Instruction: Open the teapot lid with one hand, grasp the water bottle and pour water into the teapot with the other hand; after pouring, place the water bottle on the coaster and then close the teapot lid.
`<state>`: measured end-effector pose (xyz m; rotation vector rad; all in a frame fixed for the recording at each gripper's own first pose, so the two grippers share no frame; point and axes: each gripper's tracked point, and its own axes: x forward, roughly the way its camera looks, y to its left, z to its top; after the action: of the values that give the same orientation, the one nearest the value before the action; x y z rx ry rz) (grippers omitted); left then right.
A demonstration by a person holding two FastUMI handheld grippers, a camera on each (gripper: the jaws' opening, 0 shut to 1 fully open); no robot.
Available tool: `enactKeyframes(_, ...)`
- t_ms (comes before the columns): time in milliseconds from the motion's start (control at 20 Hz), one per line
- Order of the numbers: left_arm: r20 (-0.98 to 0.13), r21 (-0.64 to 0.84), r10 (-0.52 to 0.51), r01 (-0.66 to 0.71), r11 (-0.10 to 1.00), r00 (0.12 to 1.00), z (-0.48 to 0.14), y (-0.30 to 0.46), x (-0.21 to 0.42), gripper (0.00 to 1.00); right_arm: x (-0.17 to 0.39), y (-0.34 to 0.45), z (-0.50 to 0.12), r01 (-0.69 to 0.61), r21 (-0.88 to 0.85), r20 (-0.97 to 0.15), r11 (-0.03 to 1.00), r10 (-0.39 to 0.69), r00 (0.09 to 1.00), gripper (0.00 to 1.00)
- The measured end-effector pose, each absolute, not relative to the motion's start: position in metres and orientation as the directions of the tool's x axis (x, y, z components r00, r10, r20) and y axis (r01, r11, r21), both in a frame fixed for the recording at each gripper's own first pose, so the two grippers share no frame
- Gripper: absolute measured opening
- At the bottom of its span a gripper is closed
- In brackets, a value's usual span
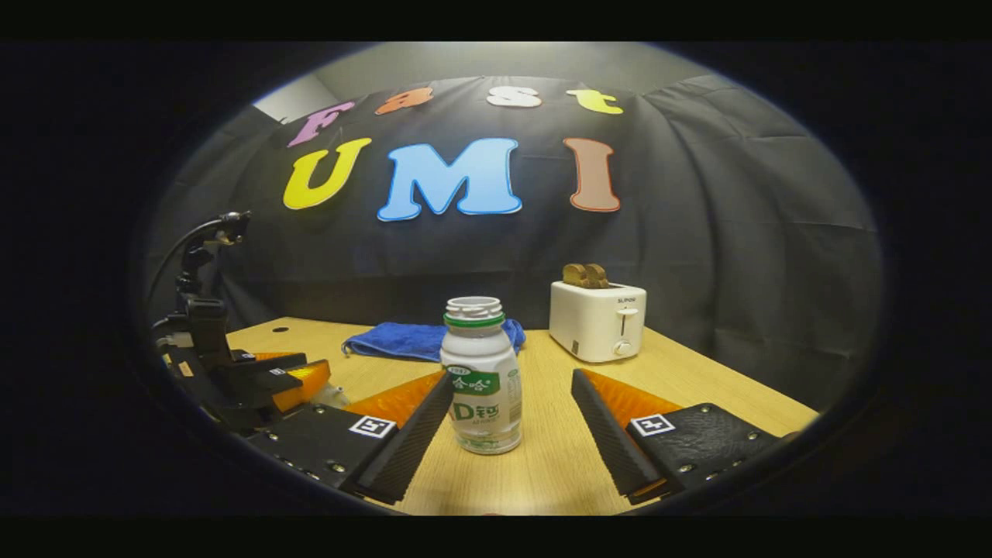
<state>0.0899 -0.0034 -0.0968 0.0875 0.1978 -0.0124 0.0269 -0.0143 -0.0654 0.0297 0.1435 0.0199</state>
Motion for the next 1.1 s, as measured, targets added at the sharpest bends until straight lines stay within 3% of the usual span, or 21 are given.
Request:
enactKeyframes(150, -0.199, 0.074, 0.001, 0.014, 0.997, 0.980, -0.095, 0.001, 0.093, 0.19, 0.026, -0.015, -0.064, -0.015, 0.032, -0.139, 0.999, 0.020, 0.990, 0.94)
enactKeyframes(400, -0.192, 0.043, -0.017, 0.026, 0.999, 0.981, -0.093, 0.001, 0.091, 0.17, 0.028, -0.014, -0.068, -0.024, 0.037, -0.145, 0.999, 0.029, 0.989, 0.95)
enactKeyframes(550, -0.144, -0.006, -0.039, 0.038, 0.999, 0.989, -0.076, 0.003, 0.087, 0.10, 0.028, -0.012, -0.070, -0.031, 0.042, -0.151, 0.999, 0.037, 0.988, 0.94)
enactKeyframes(750, -0.083, -0.048, -0.032, 0.028, 0.998, 0.996, -0.051, 0.016, 0.080, 0.10, 0.029, -0.009, -0.072, -0.043, 0.036, -0.155, 0.998, 0.048, 0.987, 0.94)
enactKeyframes(800, -0.073, -0.058, -0.029, 0.025, 0.998, 0.997, -0.046, 0.021, 0.079, 0.14, 0.030, -0.007, -0.073, -0.049, 0.031, -0.156, 0.998, 0.053, 0.986, 0.94)
enactKeyframes(1100, -0.052, -0.032, 0.046, -0.047, 0.998, 0.998, -0.038, 0.073, 0.082, 0.10, 0.036, 0.002, -0.079, -0.069, 0.029, -0.175, 0.997, 0.073, 0.982, 0.95)
